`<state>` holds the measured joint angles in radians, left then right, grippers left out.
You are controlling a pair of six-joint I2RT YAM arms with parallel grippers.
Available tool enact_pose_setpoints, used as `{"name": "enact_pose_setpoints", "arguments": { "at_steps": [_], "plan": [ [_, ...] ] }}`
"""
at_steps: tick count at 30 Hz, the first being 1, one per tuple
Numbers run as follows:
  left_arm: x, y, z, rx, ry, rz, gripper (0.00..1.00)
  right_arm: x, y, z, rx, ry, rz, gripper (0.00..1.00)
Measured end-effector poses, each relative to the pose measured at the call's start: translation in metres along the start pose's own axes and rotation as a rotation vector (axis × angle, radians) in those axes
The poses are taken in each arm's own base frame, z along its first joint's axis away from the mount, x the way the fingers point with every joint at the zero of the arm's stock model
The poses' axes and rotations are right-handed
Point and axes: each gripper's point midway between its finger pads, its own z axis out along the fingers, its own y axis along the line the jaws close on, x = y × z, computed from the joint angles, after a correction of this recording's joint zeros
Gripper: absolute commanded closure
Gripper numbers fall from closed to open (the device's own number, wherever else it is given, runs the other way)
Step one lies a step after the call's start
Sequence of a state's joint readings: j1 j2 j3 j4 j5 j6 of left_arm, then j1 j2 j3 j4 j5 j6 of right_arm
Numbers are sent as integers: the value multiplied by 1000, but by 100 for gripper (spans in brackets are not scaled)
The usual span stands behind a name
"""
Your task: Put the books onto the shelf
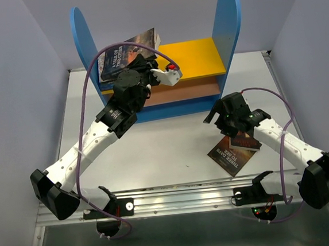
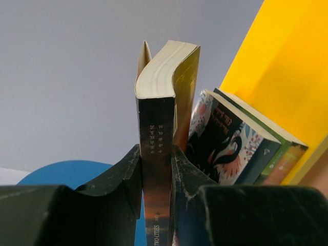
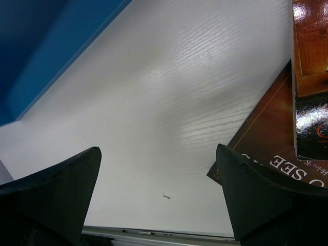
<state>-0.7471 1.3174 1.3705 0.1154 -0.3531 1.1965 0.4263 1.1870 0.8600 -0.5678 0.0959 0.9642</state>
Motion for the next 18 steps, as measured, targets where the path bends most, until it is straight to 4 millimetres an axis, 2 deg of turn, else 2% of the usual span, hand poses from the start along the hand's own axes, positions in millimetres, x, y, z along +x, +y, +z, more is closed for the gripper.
{"name": "enact_pose_setpoints", "arguments": {
  "at_steps": [15,18],
  "plan": [
    [25,-36,-8,112,56,125,100,0,0,0,0,3,0,0],
    [27,-38,-7,130,47,143,100,1,0,1,1,5,0,0]
  ]
}}
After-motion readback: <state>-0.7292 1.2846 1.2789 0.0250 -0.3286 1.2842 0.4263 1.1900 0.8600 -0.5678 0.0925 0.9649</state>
